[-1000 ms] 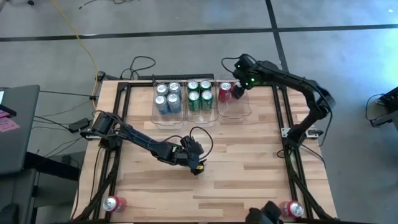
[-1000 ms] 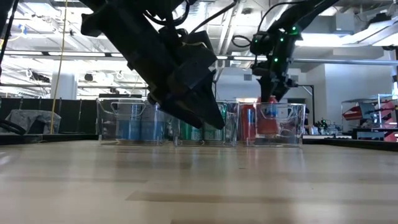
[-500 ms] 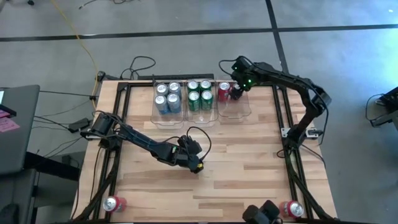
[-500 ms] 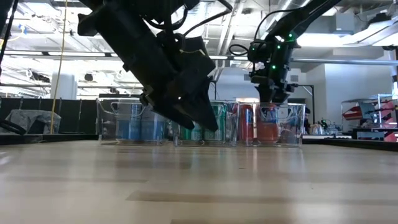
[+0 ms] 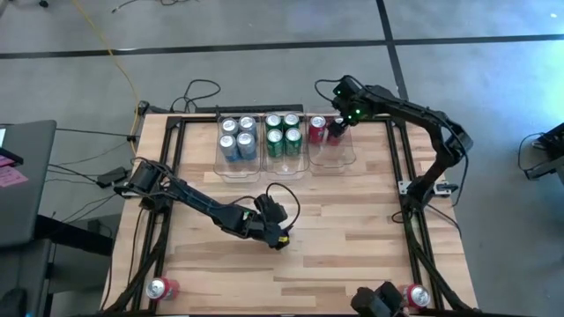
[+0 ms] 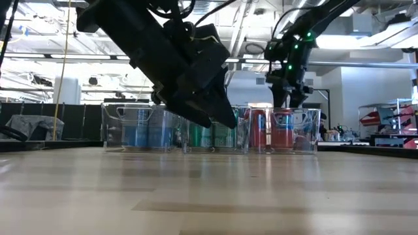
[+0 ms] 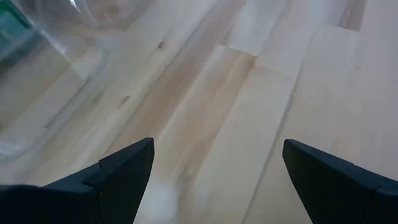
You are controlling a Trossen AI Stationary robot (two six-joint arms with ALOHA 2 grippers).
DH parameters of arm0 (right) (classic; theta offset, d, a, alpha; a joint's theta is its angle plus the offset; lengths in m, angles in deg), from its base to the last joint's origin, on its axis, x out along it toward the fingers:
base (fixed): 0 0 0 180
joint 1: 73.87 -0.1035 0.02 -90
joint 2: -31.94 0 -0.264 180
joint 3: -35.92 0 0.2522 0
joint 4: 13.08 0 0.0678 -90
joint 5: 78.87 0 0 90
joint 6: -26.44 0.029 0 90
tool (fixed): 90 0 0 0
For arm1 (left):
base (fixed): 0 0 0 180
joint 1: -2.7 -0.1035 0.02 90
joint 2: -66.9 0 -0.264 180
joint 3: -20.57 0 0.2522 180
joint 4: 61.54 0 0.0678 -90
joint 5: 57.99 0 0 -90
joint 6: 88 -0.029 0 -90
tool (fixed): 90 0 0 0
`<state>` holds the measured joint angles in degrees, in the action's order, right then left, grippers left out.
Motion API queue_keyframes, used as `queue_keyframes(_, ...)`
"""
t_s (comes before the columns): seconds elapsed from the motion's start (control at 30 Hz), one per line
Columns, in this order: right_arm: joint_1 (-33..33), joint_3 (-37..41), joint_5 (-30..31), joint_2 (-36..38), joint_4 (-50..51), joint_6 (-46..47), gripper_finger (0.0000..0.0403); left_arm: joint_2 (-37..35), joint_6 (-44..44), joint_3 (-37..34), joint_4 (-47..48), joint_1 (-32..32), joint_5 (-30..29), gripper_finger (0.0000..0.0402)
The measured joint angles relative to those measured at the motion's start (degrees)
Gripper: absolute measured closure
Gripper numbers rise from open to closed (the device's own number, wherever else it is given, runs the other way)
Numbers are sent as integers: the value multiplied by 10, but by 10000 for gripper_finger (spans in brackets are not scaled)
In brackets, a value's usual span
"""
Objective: Sort soda cans
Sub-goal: Put the right red soda can into the right transparent bin
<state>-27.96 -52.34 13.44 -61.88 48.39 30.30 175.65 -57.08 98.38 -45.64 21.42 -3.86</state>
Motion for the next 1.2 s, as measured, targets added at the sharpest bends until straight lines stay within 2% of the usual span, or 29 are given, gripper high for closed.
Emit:
queue_keyframes(0.3,-1,0,0,119,-21,2,24,-3,-13,1,-6,25,-36,50)
queue_keyframes(0.47,-21,0,-5,205,58,-2,24,-3,-13,2,-4,33,-45,50)
queue_keyframes(0.57,-61,0,-7,257,119,9,24,-3,-24,16,6,37,-54,50)
queue_keyframes(0.67,-126,1,-4,305,183,41,24,-4,-51,27,3,43,-57,50)
queue_keyframes(0.77,-222,24,25,356,216,104,28,-4,-83,30,-11,49,-57,50)
queue_keyframes(0.9,-369,78,54,423,249,228,36,-2,-124,30,-59,53,-56,50)
queue_keyframes(1.0,-479,126,99,467,252,338,40,11,-188,23,-150,58,-46,50)
queue_keyframes(1.1,-575,176,175,499,255,435,43,32,-249,12,-249,54,9,50)
queue_keyframes(1.2,-642,216,204,513,252,505,44,49,-271,12,-305,42,74,50)
